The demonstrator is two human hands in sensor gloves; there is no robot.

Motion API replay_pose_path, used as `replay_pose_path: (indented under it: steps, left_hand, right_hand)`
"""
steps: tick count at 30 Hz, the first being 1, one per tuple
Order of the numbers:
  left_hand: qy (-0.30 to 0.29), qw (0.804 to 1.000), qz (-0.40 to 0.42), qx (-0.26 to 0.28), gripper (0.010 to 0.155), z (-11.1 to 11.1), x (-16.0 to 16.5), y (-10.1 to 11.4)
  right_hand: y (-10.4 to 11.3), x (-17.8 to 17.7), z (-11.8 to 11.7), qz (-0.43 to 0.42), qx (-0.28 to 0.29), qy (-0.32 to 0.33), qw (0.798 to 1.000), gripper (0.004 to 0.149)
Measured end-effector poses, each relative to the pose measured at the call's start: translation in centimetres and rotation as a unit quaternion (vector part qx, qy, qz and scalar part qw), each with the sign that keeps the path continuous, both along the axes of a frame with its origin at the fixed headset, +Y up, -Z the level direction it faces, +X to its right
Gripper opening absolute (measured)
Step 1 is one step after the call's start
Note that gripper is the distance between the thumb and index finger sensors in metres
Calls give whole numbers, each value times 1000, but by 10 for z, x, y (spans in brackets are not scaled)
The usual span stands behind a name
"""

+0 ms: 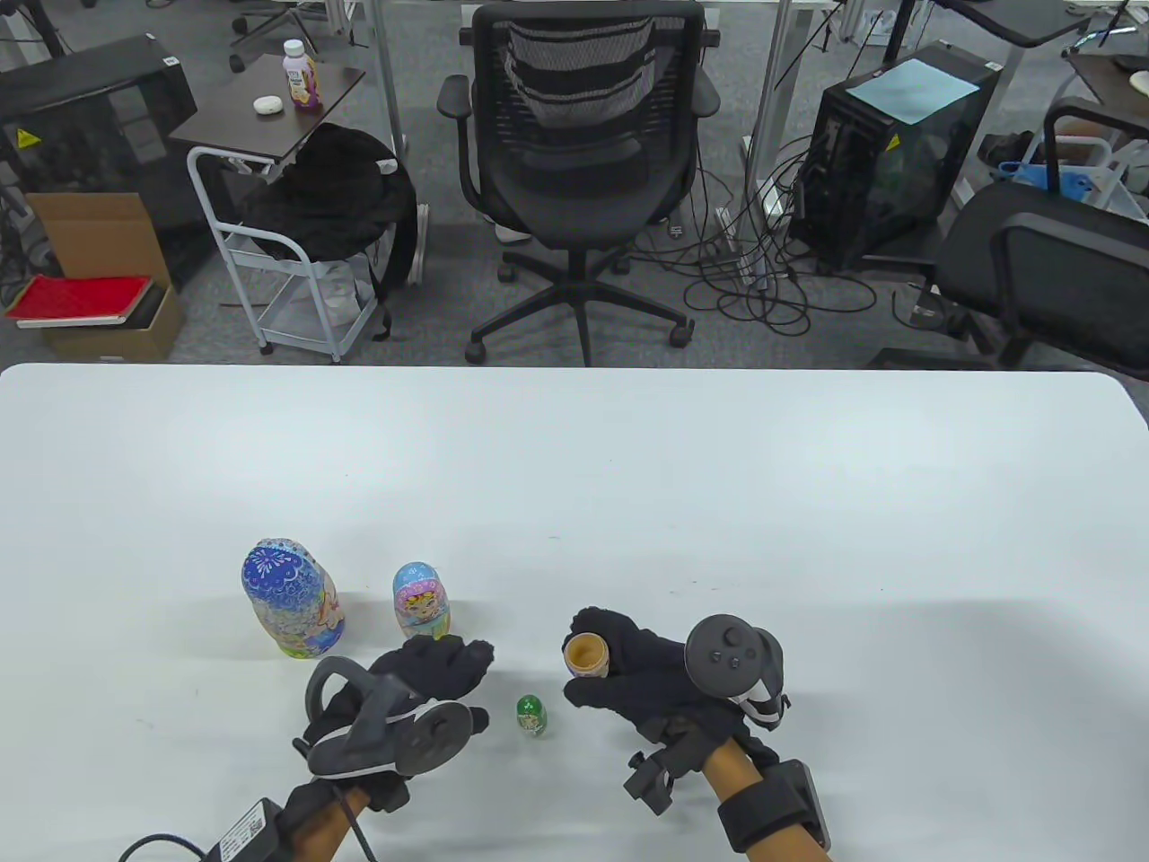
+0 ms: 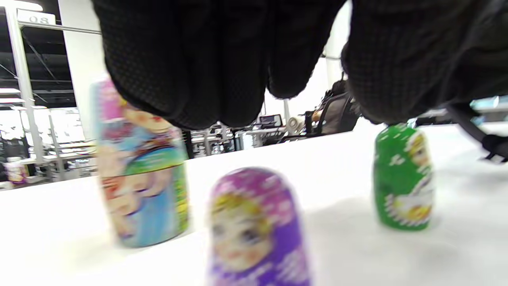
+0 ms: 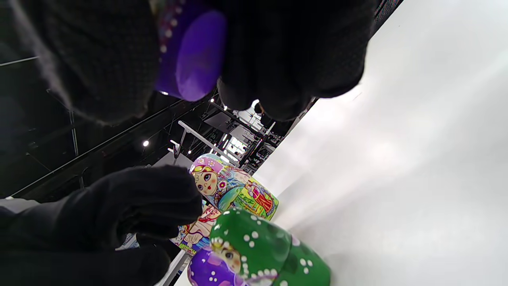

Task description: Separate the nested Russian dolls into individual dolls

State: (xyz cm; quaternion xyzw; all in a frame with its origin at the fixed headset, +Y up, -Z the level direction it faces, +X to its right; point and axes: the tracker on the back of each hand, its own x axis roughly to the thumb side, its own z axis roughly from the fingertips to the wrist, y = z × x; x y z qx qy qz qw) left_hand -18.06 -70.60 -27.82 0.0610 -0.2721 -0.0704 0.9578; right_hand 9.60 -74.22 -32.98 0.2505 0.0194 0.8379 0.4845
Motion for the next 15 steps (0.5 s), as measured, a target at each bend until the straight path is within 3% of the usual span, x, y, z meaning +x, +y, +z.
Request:
replay_pose_path:
  steps: [5,10,15]
  left_hand:
    - [33,996,-28,-78,76,-13,-8,-14]
    - [33,994,-63,-77,68,-16,-5,-21]
    - [30,995,-43,-85,65,-19,-6,-25]
  right_hand:
    - [-1,-1,1,2,2,2,1000,83]
    - [0,0,1,1,3,-1,1000,82]
    - [-1,-1,1,4,3,3,1000,82]
